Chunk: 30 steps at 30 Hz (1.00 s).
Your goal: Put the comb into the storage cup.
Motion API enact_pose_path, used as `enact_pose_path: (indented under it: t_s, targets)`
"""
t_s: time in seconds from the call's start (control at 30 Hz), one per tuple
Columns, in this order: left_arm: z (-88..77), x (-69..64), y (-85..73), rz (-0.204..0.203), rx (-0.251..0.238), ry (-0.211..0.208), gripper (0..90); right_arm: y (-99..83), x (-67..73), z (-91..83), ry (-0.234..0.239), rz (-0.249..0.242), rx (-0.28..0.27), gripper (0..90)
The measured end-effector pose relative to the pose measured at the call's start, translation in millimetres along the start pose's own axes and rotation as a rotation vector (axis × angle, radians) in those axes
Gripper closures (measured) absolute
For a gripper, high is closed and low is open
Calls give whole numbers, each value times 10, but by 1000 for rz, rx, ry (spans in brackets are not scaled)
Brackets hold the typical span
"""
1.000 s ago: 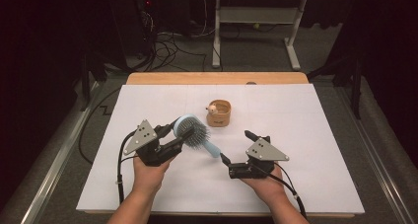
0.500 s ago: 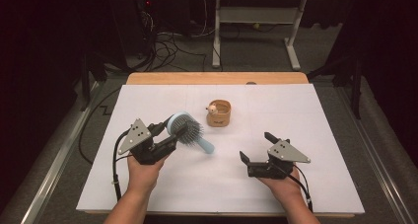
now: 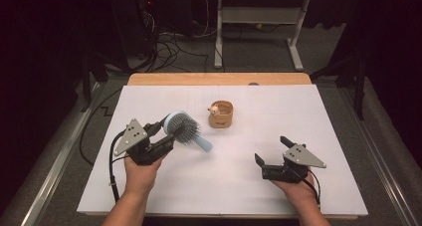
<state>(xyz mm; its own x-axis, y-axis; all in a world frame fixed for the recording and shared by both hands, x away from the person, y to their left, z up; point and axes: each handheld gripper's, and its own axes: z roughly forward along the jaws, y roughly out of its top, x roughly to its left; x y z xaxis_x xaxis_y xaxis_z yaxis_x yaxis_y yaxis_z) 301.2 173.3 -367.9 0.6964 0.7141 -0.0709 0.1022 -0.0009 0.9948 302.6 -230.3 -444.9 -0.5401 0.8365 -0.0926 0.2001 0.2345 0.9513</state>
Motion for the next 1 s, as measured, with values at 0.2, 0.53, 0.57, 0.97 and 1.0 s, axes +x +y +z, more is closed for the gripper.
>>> enact_pose_path:
  t_s: [0.2, 0.53, 0.57, 0.97, 1.0]
  targets:
    - [-33, 46, 3, 9, 0, 23, 581, -55, -88, -62, -24, 13, 3, 3]
    - [-92, 118, 12, -3, -12, 50, 581, -151, -229, -191, -55, 41, 15, 3]
    - [-99, 127, 13, -2, -11, 54, 580, -160, -240, -202, -58, 44, 16, 3]
    - [-167, 198, 18, -10, -22, 81, 581, -232, -353, -343, -80, 61, 11, 3]
    - [-166, 198, 17, -9, -21, 81, 580, -241, -371, -363, -82, 64, 11, 3]
